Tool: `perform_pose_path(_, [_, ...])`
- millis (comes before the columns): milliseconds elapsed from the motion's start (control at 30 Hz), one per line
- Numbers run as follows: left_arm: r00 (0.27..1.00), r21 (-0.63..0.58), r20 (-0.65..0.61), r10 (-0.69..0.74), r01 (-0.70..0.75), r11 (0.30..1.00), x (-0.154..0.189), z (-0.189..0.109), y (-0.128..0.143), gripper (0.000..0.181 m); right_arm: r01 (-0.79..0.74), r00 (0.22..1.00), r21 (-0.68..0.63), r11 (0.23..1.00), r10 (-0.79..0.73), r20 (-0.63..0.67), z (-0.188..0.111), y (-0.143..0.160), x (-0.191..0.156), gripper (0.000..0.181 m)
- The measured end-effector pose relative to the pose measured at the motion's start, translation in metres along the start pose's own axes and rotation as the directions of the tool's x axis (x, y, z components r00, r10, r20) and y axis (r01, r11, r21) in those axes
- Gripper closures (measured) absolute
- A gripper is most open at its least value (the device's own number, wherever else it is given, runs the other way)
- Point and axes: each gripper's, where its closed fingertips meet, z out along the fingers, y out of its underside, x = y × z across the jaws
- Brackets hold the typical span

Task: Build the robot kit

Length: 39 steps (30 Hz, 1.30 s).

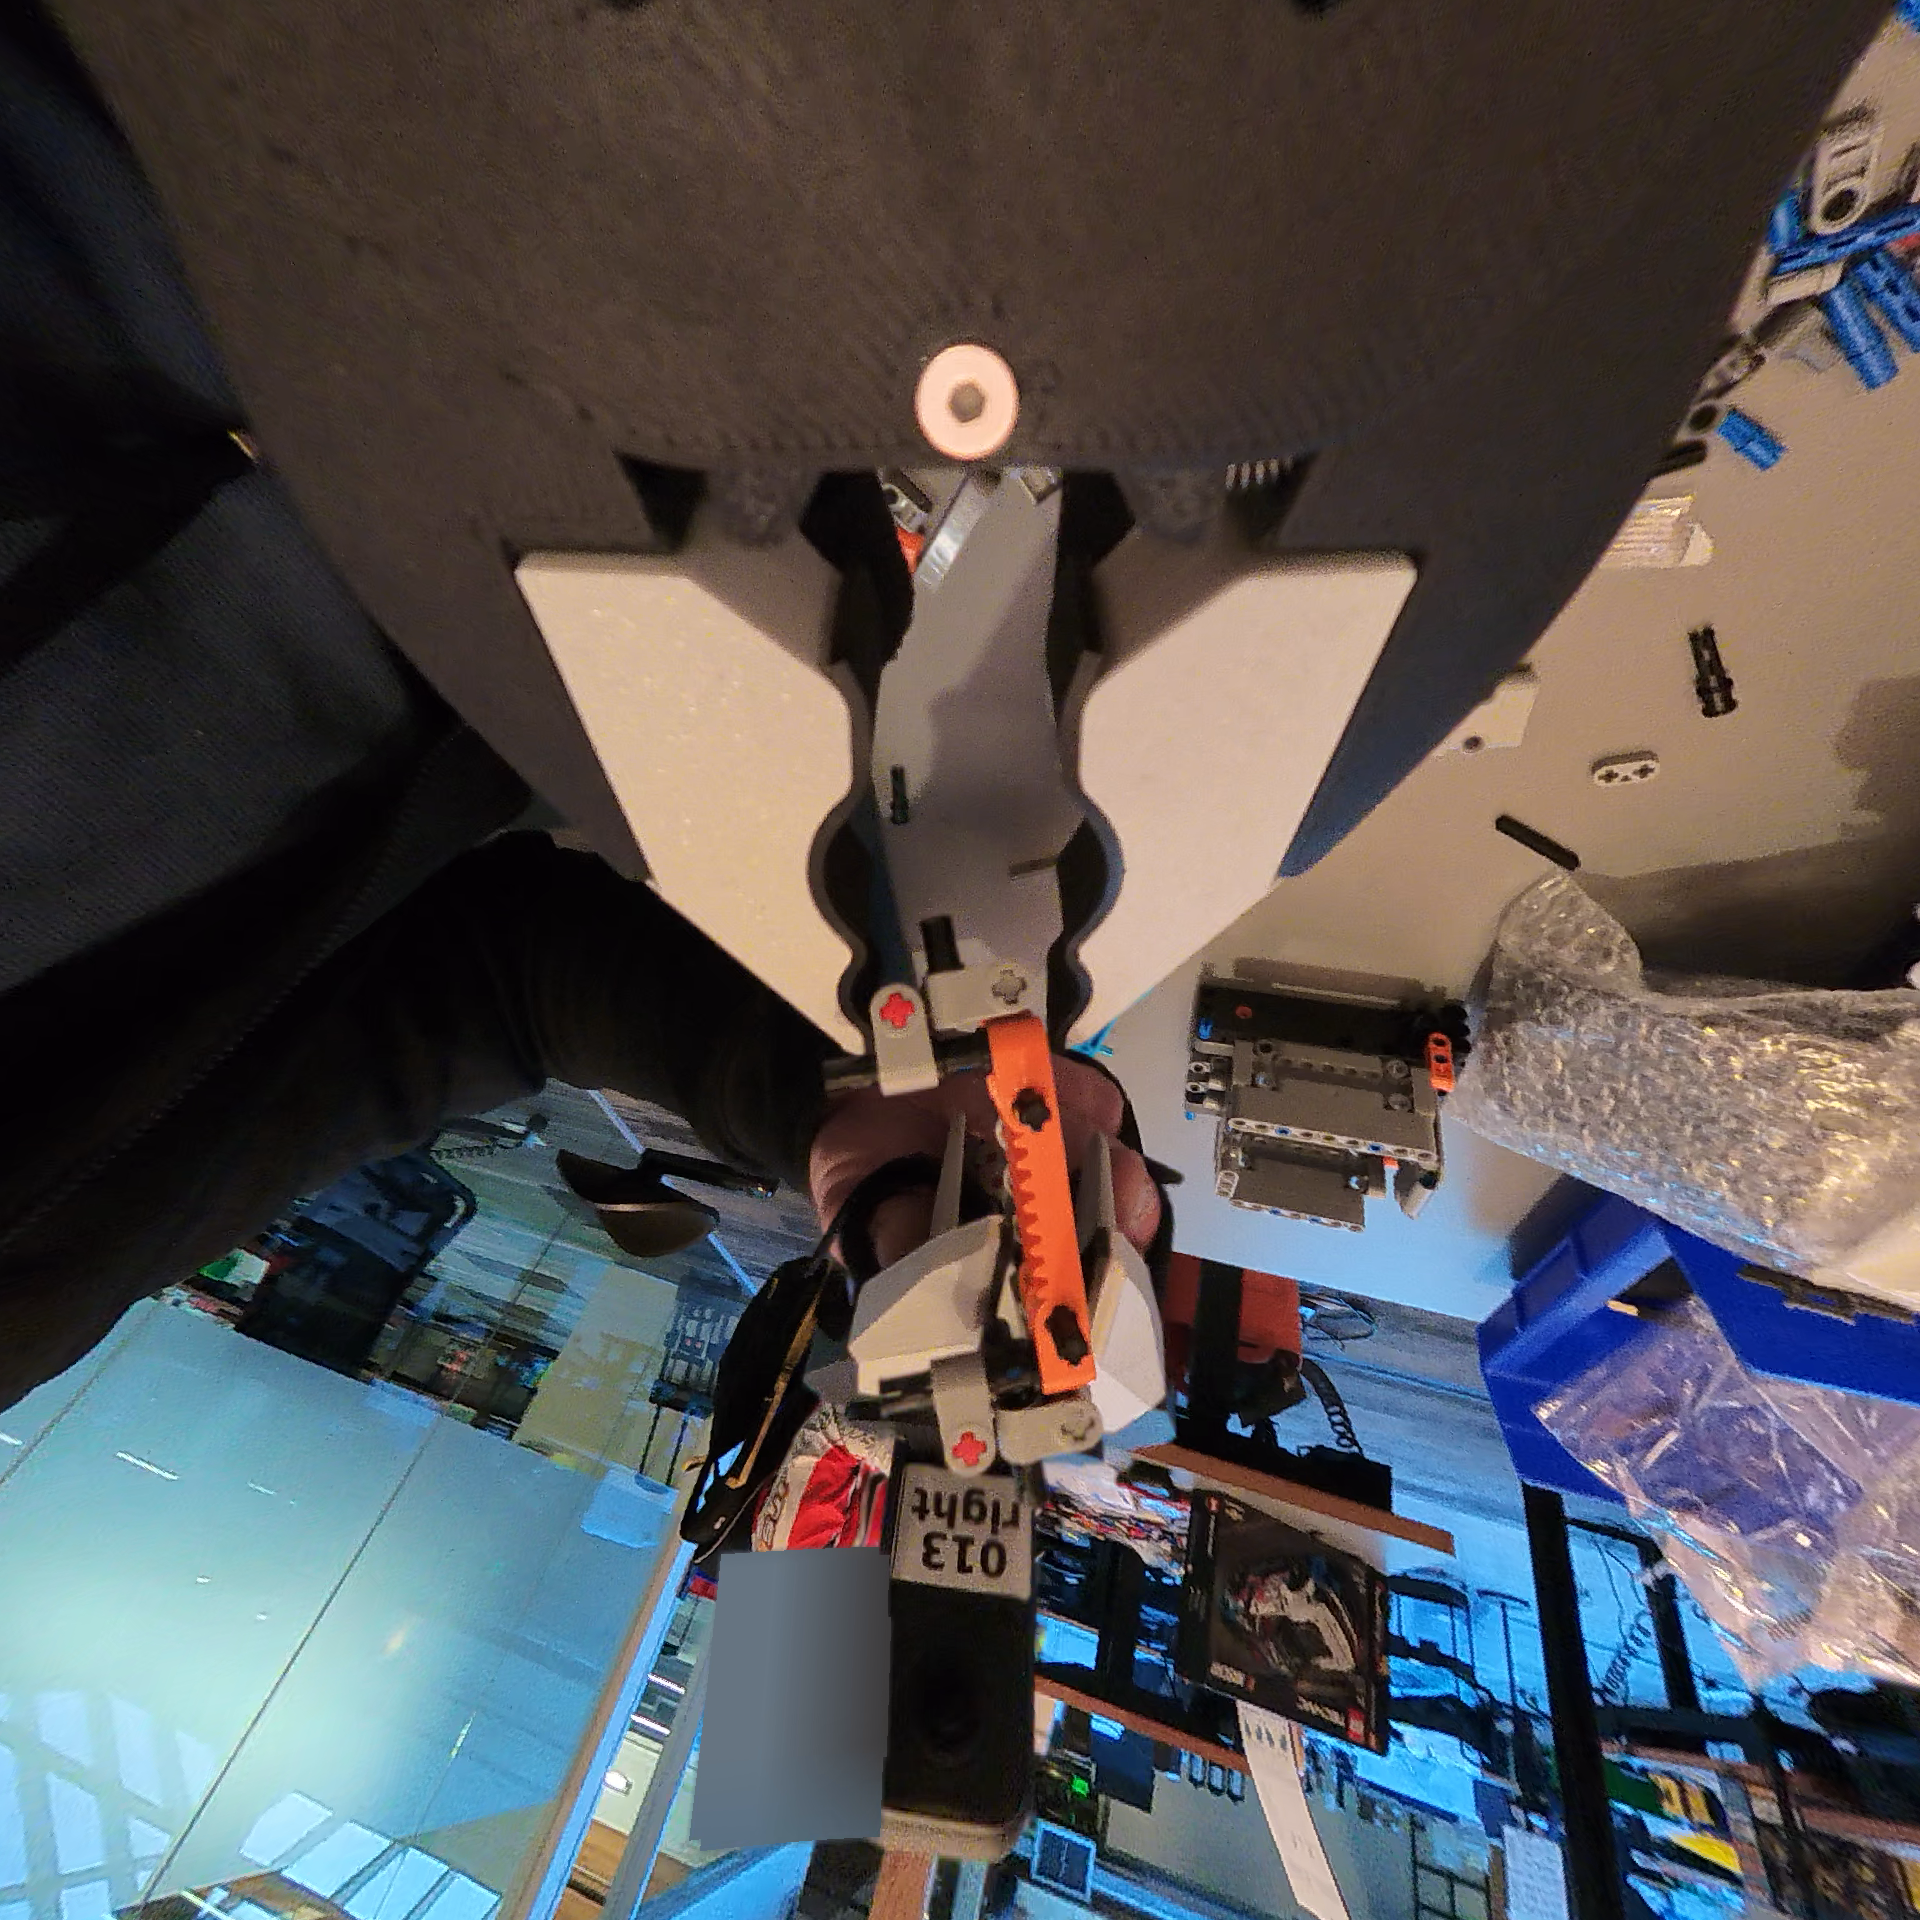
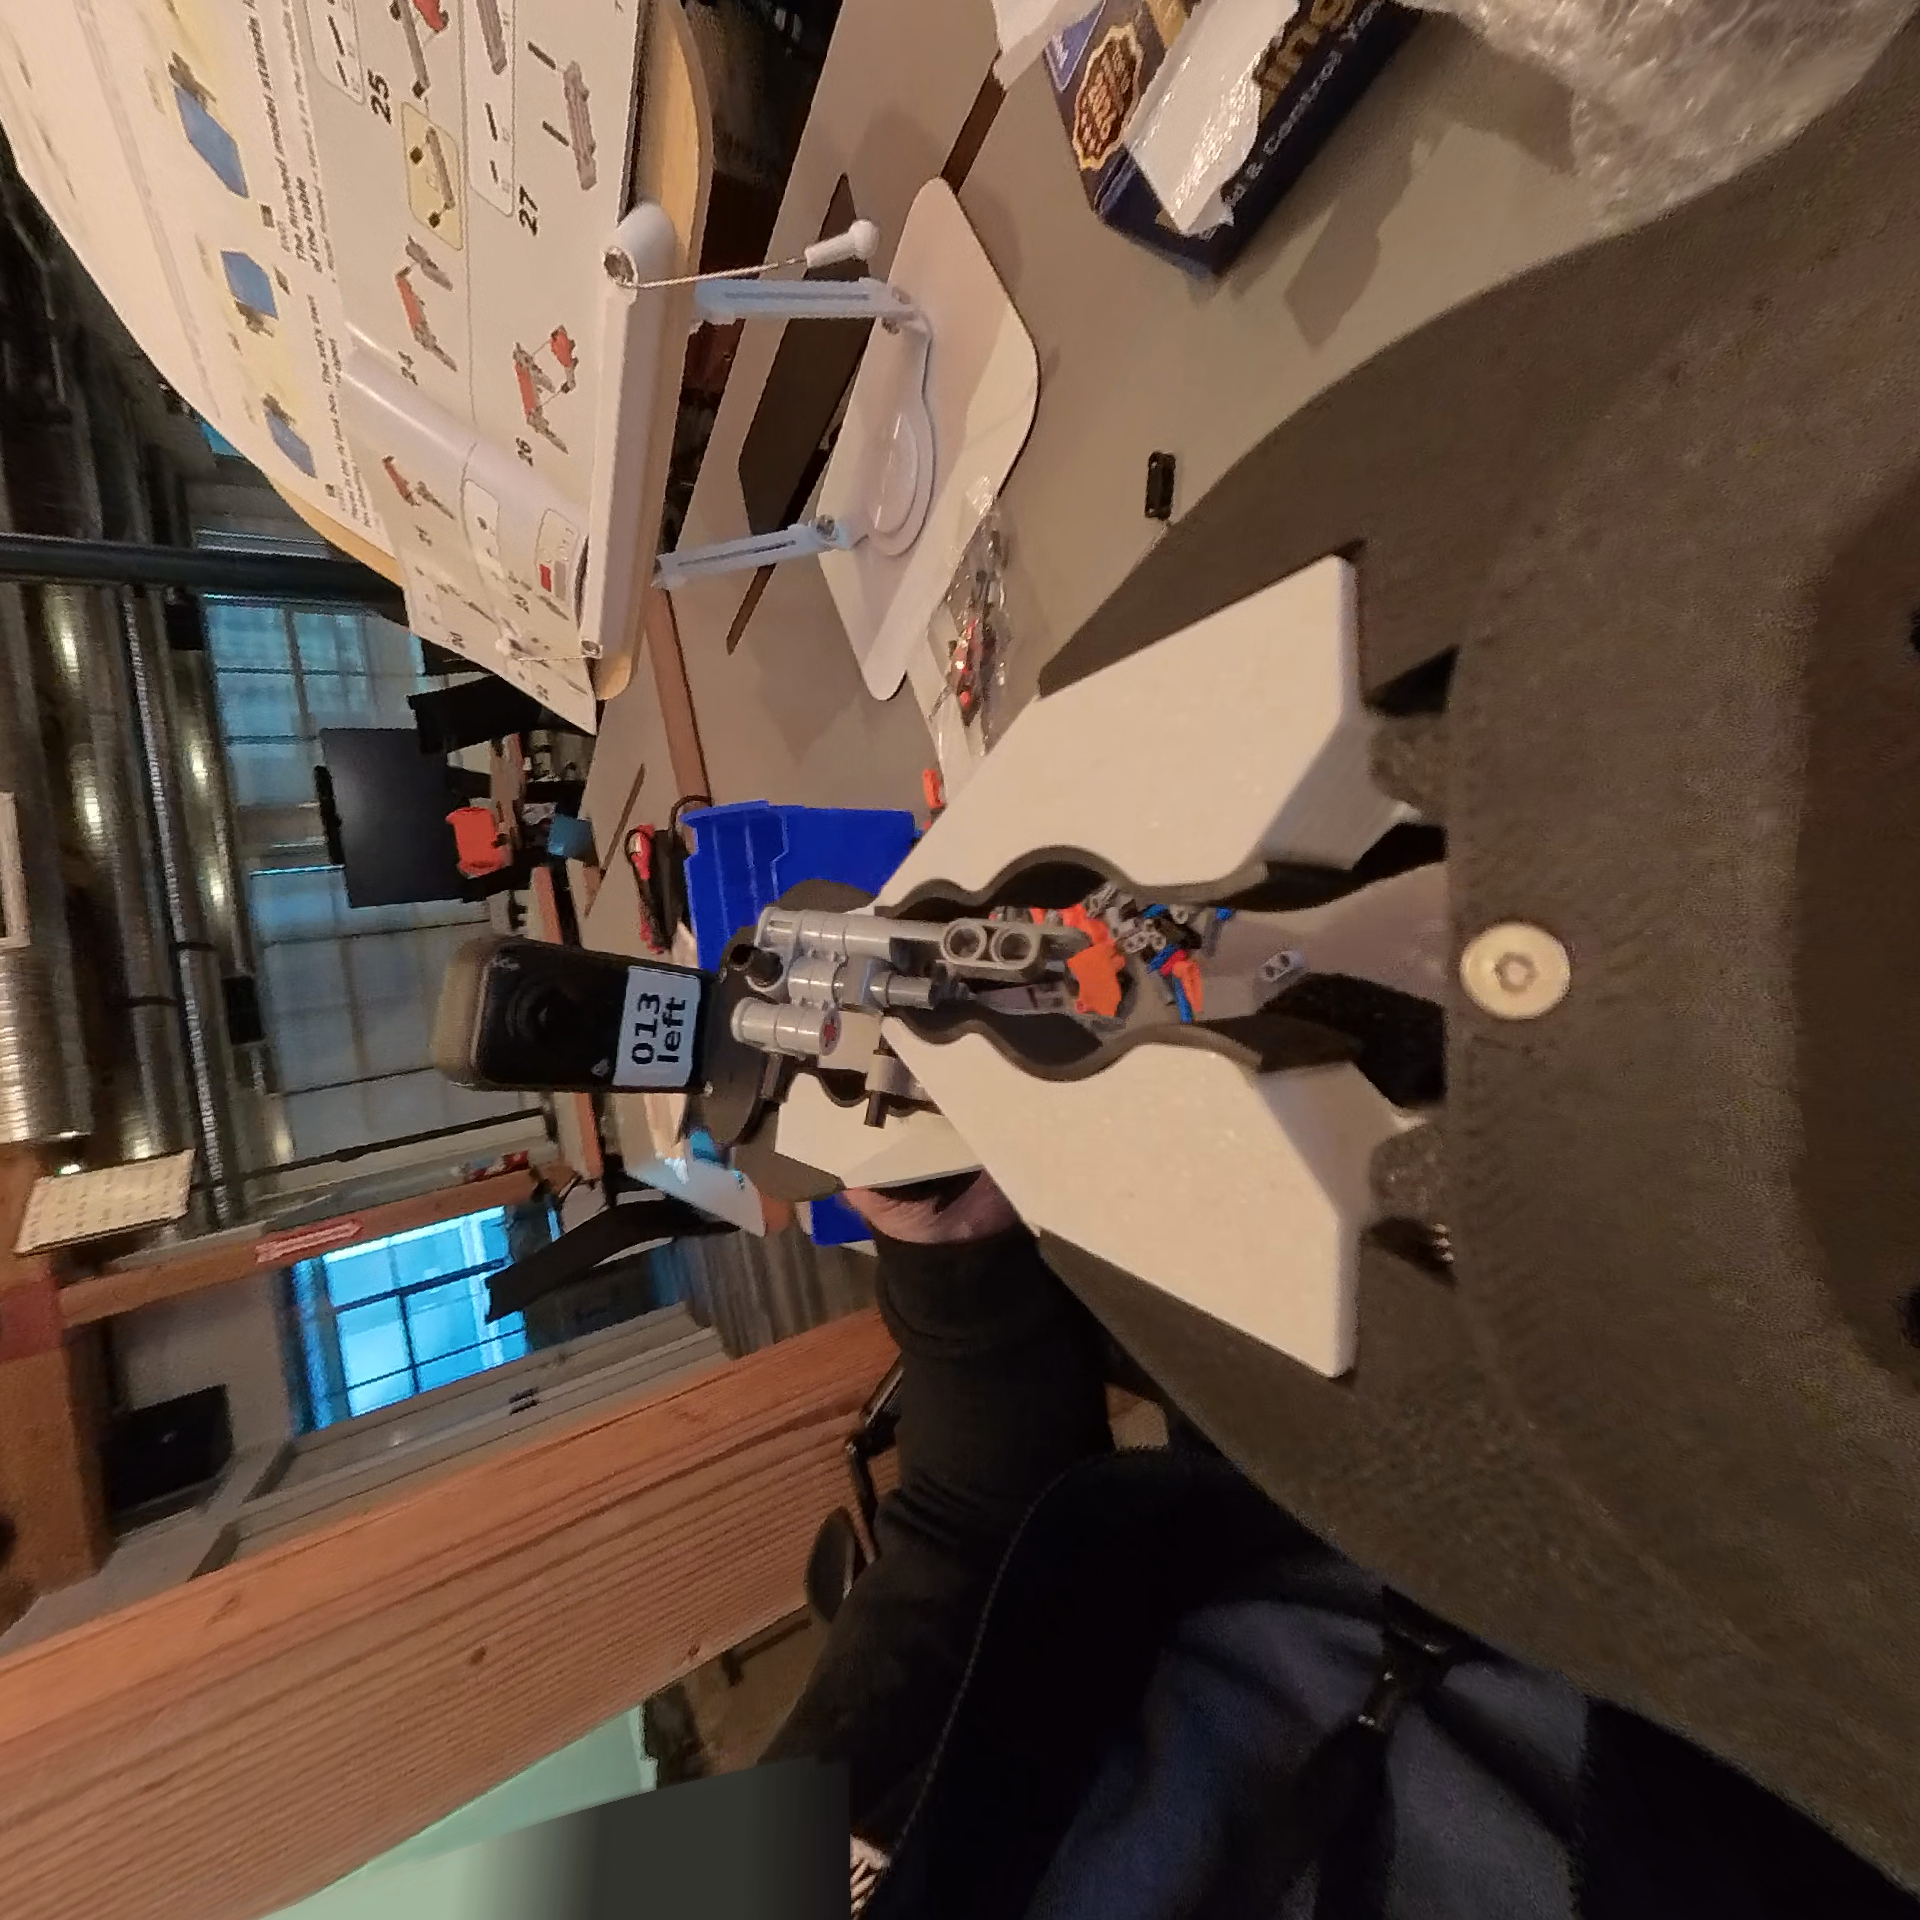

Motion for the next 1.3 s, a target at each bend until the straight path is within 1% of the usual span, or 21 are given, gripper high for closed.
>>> perform_pose_path(133, [0.999,0.052,0.032,0.012,-0.013,0.999,-0.004,-0.008,-0.010,0.146,-0.066,0.998,0.086,0.994,0.064,0.021,0.000,-0.011,0.003,0.171])
perform_pose_path(267, [0.999,0.063,0.052,0.009,-0.012,0.998,-0.007,-0.012,-0.012,0.145,-0.142,0.989,0.176,0.974,0.135,0.053,0.002,-0.021,0.006,0.171])
perform_pose_path(433, [0.997,0.073,0.074,0.020,-0.025,0.997,-0.009,-0.013,-0.014,0.150,-0.171,0.985,0.188,0.967,0.164,0.053,0.010,-0.019,0.009,0.171])
perform_pose_path(533, [0.997,0.083,0.075,0.030,-0.036,0.996,-0.008,-0.014,-0.015,0.157,-0.182,0.983,0.194,0.964,0.177,0.045,0.011,-0.019,0.012,0.171])
perform_pose_path(600, [0.997,0.087,0.074,0.033,-0.040,0.995,-0.007,-0.014,-0.016,0.159,-0.191,0.982,0.198,0.961,0.186,0.043,0.010,-0.018,0.014,0.171])
perform_pose_path(700, [0.997,0.086,0.067,0.042,-0.048,0.995,-0.006,-0.015,-0.016,0.156,-0.197,0.980,0.206,0.958,0.191,0.049,0.008,-0.018,0.014,0.171])
perform_pose_path(833, [0.998,0.098,0.055,0.014,-0.019,0.995,-0.008,-0.022,-0.018,0.150,-0.219,0.976,0.225,0.949,0.208,0.071,0.003,-0.020,0.016,0.171])
perform_pose_path(967, [1.000,0.152,0.029,-0.006,0.002,0.988,-0.008,-0.035,-0.028,0.146,-0.251,0.967,0.209,0.945,0.234,0.103,0.001,-0.016,0.016,0.171])
perform_pose_path(1167, [1.000,0.130,0.025,0.006,-0.009,0.991,-0.006,-0.036,-0.026,0.144,-0.265,0.961,0.173,0.949,0.246,0.124,0.006,-0.010,0.013,0.171])
perform_pose_path(1300, [0.999,0.134,0.000,-0.042,0.041,0.990,-0.008,-0.039,-0.026,0.145,-0.229,0.968,0.078,0.970,0.219,0.120,0.012,0.005,0.009,0.171])
